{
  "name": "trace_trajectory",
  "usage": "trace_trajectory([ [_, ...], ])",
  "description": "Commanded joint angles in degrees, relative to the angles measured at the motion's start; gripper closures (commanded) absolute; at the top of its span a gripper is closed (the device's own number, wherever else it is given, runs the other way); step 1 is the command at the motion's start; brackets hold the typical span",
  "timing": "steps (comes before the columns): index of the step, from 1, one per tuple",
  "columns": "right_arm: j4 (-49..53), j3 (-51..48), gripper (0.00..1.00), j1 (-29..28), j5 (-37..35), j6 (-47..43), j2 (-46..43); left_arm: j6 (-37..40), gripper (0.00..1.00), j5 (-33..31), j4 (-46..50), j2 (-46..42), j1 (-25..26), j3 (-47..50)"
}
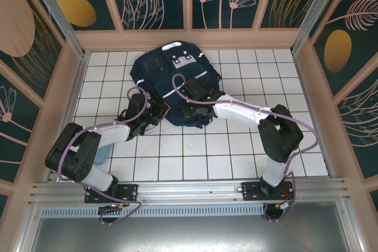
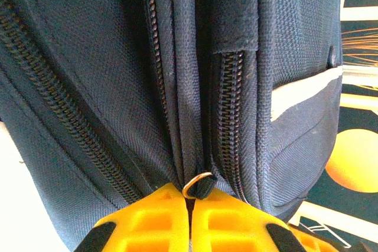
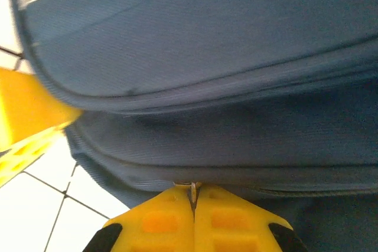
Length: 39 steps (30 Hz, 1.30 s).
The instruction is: Pack books, pencil case, and school supplies into a backpack
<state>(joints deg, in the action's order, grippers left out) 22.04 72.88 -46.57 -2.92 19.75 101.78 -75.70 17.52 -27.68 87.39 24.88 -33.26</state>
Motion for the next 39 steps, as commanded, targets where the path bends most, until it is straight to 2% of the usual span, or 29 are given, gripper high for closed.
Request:
trace_trajectory([
  [1, 5.61, 0.1, 1.0, 2.91, -13.58, -1.23, -3.09, 3.91, 1.0, -5.0, 3.36, -0.43, -0.45, -2.2],
  [4, 5.92, -2.01, 1.0, 5.63, -16.65, -2.65, -5.08, 5.15, 1.0, -6.04, 5.09, -0.87, -0.54, -2.64],
  [10, 2.44, -3.41, 1.0, 11.86, -17.31, -4.74, -7.04, 6.34, 1.0, -6.44, 6.45, -1.59, -1.06, -2.86],
  [15, 0.41, -1.11, 1.0, 14.9, -13.98, -4.88, -5.12, 10.6, 0.98, -5.16, 8.88, -0.98, -2.02, -5.33],
  [18, 0.5, -0.46, 1.0, 11.79, -11.59, -4.99, -5.02, 17.39, 0.97, -4.78, 14.82, 2.57, -2.86, -11.77],
  [26, 1.24, -2.21, 1.0, -1.4, -7.64, 1.81, -9.04, 22.35, 0.92, -7.85, 17.72, 5.64, -7.8, -18.62],
  [28, 0.16, -1.63, 1.0, -4.62, -6.15, 4.13, -9.04, 23.33, 0.84, -8.9, 19.07, 5.06, -8.41, -19.06],
  [31, -0.9, -0.27, 1.0, -7.49, -5.43, 6.44, -7.94, 24.26, 0.63, -11.75, 21.47, 2.62, -8.89, -18.5],
  [34, -2.36, 0.67, 1.0, -7.89, -4.98, 8.12, -6.02, 24.84, 0.44, -14.88, 24.18, -1.14, -9.03, -16.98],
  [37, -3.28, 1.84, 1.0, -7.55, -4.73, 8.54, -3.75, 24.56, 0.35, -16.05, 25.06, -4.71, -9.06, -13.72],
  [39, -3.8, 2.5, 1.0, -7.18, -3.99, 8.43, -2.72, 23.72, 0.34, -14.09, 25.35, -6.41, -9.0, -11.71],
])
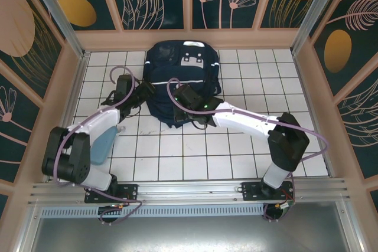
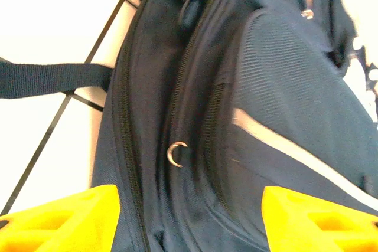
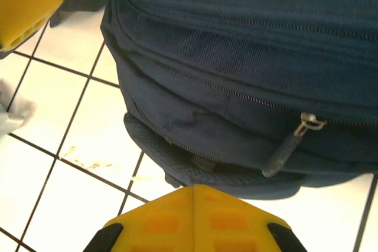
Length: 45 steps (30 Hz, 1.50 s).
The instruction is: Pack books, pencil case, and school supplies into a backpack
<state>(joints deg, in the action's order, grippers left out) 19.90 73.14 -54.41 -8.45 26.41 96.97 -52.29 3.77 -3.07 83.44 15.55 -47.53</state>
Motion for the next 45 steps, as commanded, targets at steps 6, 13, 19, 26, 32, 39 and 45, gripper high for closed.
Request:
trace_trajectory([
  [6, -1.78, 2.68, 1.0, 1.36, 3.12, 2.12, 2.72, -9.57, 0.33, 15.16, -7.9, -4.9, 0.91, 7.4],
  [13, -0.99, -2.73, 0.62, 6.86, 4.28, 10.58, -1.29, -18.92, 0.35, 14.43, -13.62, -2.21, 7.9, 6.35],
  [19, 1.97, -1.22, 0.58, 7.88, 4.05, 9.43, 1.07, -24.48, 0.44, 13.4, -20.89, 2.54, 8.97, 7.29],
  [26, 5.75, 3.87, 0.58, 7.31, 1.83, 8.17, 6.01, -26.33, 0.52, 11.76, -22.1, 6.27, 8.97, 5.94],
  [32, 6.8, 7.2, 0.61, 7.06, 0.83, 8.28, 9.64, -28.26, 0.51, 10.04, -21.48, 7.13, 8.97, 6.96],
  [39, 9.25, 9.38, 0.73, 6.96, -0.77, 9.38, 12.89, -29.23, 0.61, 9.08, -21.83, 4.97, 8.93, 9.43],
  [45, 11.49, 10.83, 0.86, 6.78, -3.3, 10.5, 14.44, -28.74, 0.61, 9.21, -20.72, 3.93, 8.92, 10.68],
])
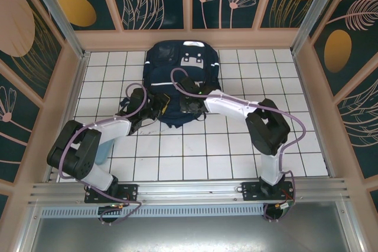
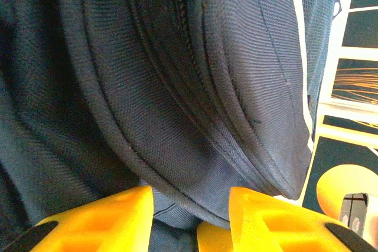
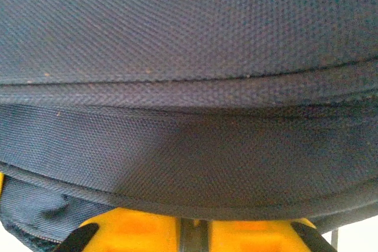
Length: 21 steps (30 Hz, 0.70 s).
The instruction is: Pack books, pencil case, and school supplies into a backpack
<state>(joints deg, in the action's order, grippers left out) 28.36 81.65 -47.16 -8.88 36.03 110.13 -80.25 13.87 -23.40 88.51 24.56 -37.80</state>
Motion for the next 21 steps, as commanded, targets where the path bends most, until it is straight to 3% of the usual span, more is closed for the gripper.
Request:
trace_trajectory([
  [1, 3.38, 2.54, 0.89, -0.56, -3.22, 1.05, 1.38, -0.92, 0.61, -0.59, -0.55, -0.94, -0.04, 1.05],
  [5, 4.1, 2.99, 1.0, -1.41, -4.38, 0.53, 0.75, -1.13, 0.61, 0.36, -1.77, 0.01, -0.06, 0.87],
  [21, -5.68, -0.68, 1.0, -3.38, 9.1, -7.03, -7.66, -1.14, 0.62, -1.6, -2.62, 1.91, -0.03, -0.67],
])
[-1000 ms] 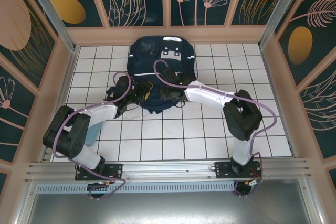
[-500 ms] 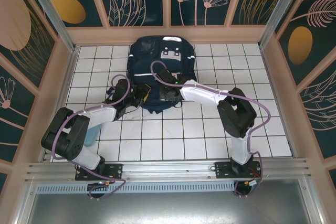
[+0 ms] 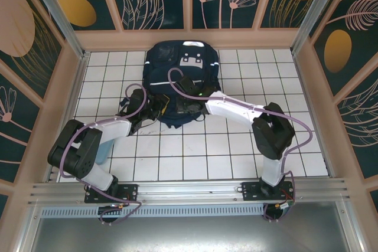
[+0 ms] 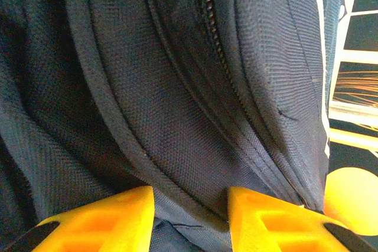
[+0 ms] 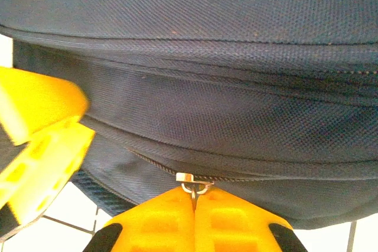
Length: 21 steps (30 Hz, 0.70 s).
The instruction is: Pack books, pencil case, and school supplies into a backpack
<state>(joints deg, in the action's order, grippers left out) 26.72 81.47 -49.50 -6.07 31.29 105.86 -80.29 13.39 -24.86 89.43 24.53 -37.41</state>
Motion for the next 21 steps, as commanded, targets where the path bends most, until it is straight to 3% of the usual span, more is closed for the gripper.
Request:
trace_trajectory([
  [1, -4.12, -0.57, 1.0, -1.04, 6.95, -2.41, -3.58, -1.18, 0.62, -1.23, -1.31, 1.1, -0.06, -1.31],
  [7, -4.25, -1.32, 1.0, -1.06, 7.63, -3.16, -4.88, -2.13, 0.65, -3.16, -3.12, 2.04, -0.08, -2.36],
  [15, 2.09, -0.49, 1.0, -0.5, -1.32, -6.47, -4.96, -0.07, 0.93, -5.59, -1.86, 1.07, -0.1, -2.58],
  [21, 6.0, -3.92, 1.0, 4.06, -6.62, -10.49, -6.45, 0.48, 1.0, -6.68, -0.73, -0.99, -0.97, -0.3],
])
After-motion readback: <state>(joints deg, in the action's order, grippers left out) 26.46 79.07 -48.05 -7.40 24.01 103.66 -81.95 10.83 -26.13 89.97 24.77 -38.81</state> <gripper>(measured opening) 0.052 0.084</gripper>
